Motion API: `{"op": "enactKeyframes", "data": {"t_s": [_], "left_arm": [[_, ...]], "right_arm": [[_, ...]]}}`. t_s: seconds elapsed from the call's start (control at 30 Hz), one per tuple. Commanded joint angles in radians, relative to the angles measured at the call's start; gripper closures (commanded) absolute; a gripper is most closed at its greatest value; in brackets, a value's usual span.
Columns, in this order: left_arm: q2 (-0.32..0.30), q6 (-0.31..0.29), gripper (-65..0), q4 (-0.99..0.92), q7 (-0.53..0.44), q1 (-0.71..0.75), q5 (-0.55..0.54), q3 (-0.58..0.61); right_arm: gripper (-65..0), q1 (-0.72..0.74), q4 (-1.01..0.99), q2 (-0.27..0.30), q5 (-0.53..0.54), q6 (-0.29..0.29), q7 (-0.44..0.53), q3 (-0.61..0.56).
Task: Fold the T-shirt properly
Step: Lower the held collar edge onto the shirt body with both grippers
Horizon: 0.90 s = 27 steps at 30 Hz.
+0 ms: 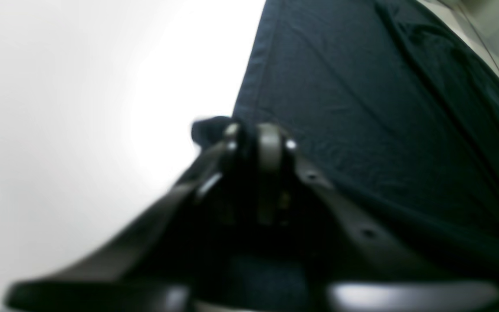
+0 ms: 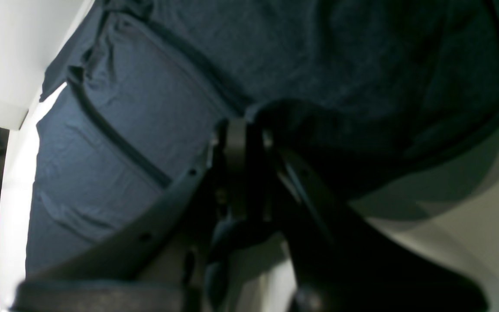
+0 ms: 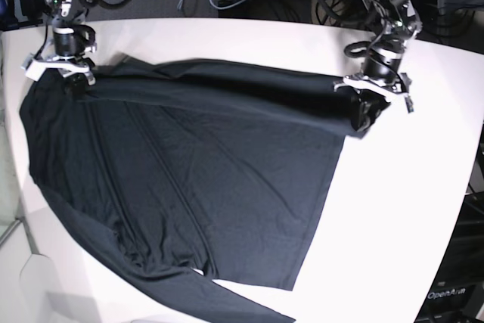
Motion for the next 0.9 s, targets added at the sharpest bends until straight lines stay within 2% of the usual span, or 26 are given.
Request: {"op": "enactKeyframes", "data": {"t_s": [0.0, 0.27, 0.4, 0.53, 0.8, 0.87], "left_arm": [[-0.004, -0.010, -13.7, 0.022, -0.029, -0.010, -0.018, 0.001], [-0.004, -0.010, -14.2, 0.025, -0.022, -0.055, -0.016, 0.002], [-0.004, -0.020, -14.2, 0.077, -0.020, -0.015, -0.016, 0.007], [-0.004, -0.020, -14.2, 0.087, -0.028, 0.045, -0.016, 0.064], [-0.004, -0.021, -14.2, 0.074, -0.028, 0.062, -0.016, 0.062], [-0.004, -0.021, -14.2, 0.073, -0.028, 0.063, -0.016, 0.062]], "right_arm": [[-5.9, 0.003, 0.015, 0.005, 0.010, 0.006, 0.025, 0.004], [-5.9, 0.003, 0.015, 0.005, 0.010, 0.006, 0.025, 0.004], [-5.9, 0.000, 0.017, 0.005, 0.010, 0.006, 0.025, 0.006], [-5.9, -0.001, 0.022, 0.003, 0.010, 0.006, 0.025, 0.010], [-5.6, -0.004, 0.055, -0.009, 0.011, 0.007, 0.026, 0.010], [-5.7, -0.003, 0.058, -0.009, 0.011, 0.007, 0.053, 0.007]]}}
